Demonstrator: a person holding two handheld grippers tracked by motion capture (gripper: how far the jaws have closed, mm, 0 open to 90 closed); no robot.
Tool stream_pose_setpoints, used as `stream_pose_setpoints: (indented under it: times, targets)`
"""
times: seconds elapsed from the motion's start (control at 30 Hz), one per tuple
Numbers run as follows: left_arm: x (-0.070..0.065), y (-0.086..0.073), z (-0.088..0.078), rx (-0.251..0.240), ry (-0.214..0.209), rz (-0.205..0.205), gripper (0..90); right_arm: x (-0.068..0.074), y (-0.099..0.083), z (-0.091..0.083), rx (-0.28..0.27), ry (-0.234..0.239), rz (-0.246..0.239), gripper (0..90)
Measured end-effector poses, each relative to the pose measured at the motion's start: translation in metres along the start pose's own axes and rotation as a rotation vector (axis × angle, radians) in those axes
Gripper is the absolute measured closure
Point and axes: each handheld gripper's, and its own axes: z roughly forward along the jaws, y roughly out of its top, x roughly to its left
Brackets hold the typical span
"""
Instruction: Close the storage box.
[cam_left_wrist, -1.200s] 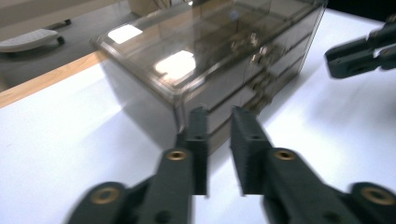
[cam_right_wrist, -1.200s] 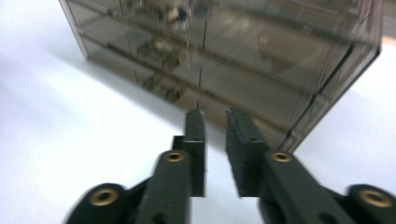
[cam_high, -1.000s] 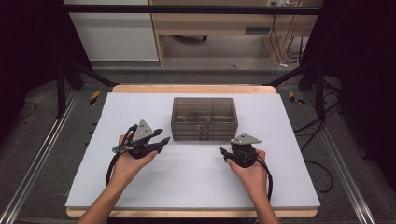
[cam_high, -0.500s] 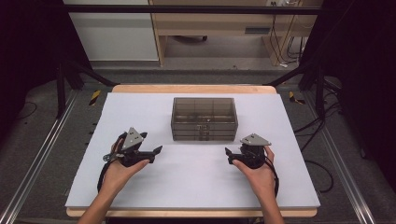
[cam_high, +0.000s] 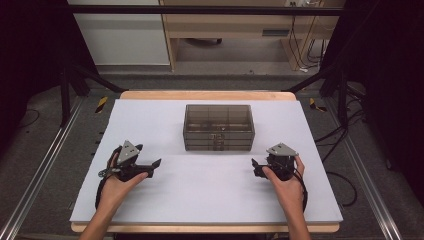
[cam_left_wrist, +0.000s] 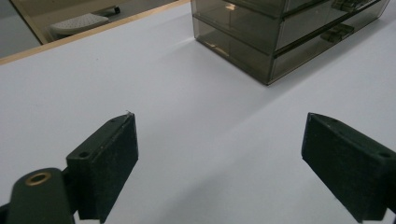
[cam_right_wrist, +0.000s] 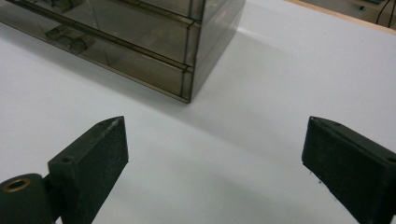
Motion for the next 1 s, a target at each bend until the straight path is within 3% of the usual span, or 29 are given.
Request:
stream_pose_setpoints:
  times: [0.5,1.0]
  targets:
    - [0.026,-0.022,-0.005,0.016,0.046,-0.067,9.1,-0.034,-0.017,-0.007,0.009,-0.039,0.074,7.4]
    - [0.041,-0.033,-0.011,0.015,0.103,-0.078,10.2,-0.044,-0.022,-0.007,-0.001,-0.047,0.102,7.6]
